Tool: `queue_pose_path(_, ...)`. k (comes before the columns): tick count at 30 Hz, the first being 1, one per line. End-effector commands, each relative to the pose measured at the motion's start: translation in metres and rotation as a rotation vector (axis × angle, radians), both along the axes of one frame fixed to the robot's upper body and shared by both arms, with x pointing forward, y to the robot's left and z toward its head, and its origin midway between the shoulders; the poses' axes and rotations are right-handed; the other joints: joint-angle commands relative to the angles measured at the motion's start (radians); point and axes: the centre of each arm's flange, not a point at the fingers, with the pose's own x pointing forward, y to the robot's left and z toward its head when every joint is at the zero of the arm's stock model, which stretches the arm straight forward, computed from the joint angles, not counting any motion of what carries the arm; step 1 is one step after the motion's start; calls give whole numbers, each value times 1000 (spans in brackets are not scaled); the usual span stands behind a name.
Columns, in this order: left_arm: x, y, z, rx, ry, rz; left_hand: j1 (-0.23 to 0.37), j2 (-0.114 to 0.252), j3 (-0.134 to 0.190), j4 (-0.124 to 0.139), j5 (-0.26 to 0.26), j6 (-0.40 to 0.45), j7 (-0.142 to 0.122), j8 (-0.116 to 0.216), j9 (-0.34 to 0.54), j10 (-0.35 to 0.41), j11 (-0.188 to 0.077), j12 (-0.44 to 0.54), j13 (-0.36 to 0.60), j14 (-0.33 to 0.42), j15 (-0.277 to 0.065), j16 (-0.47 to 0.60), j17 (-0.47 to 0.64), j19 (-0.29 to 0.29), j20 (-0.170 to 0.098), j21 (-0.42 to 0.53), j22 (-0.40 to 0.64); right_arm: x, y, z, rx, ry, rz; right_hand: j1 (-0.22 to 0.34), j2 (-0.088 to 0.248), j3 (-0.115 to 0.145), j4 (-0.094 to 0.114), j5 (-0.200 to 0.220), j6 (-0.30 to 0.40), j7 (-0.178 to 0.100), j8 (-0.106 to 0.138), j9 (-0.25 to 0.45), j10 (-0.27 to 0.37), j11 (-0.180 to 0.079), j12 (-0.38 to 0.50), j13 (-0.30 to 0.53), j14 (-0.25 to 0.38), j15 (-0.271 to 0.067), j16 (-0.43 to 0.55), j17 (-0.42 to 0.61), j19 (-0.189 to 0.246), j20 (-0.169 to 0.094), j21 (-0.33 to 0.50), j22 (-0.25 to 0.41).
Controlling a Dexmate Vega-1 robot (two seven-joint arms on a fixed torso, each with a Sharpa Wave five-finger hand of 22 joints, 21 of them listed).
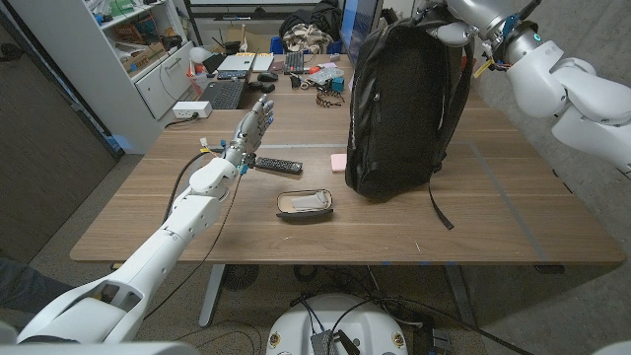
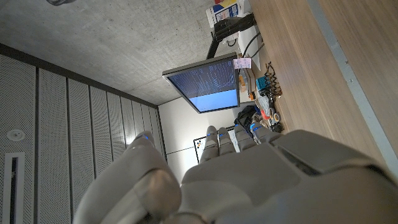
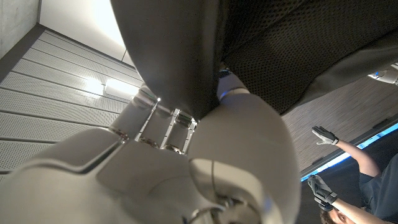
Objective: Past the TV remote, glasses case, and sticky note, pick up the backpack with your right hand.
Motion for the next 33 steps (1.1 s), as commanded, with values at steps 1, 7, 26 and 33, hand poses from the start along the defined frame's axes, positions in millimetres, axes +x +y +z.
queue_pose_path(1,0,2,1,-5,-5,1,1,9,-6,1,0,7,8,-1,4,-4,6,1,2,-3,-1,3,3,-1,-9,4,3,-18,-7,9,31,-51,2,37,41,21,10,2,11,3,8,6,31,-22,-8,1,10,-93,-5,6,-10,-82,12,1)
queue_pose_path(7,0,2,1,-5,-4,-1,1,10,-7,1,-1,7,8,-1,4,-4,6,1,2,-4,-1,3,3,-1,-9,4,3,-26,-8,16,49,-78,8,38,41,22,10,2,10,0,9,6,30,-26,-13,6,13,-93,-6,8,-12,-81,18,1)
queue_pose_path(26,-4,3,4,6,-7,9,2,11,-9,1,-1,7,7,-1,4,-3,5,1,2,-4,-1,3,3,-2,-10,4,3,-49,-14,35,111,-167,41,37,37,25,10,1,13,1,13,5,42,-22,-31,15,19,-93,-11,15,-23,-82,43,-3)
queue_pose_path(33,-4,1,6,9,-10,8,2,11,-10,1,-2,7,8,-1,4,-4,5,1,2,-4,-1,4,3,-3,-10,4,3,-55,-14,42,116,-165,37,34,36,26,12,0,14,1,13,1,48,-25,-42,16,22,-91,-14,18,-25,-82,57,-6)
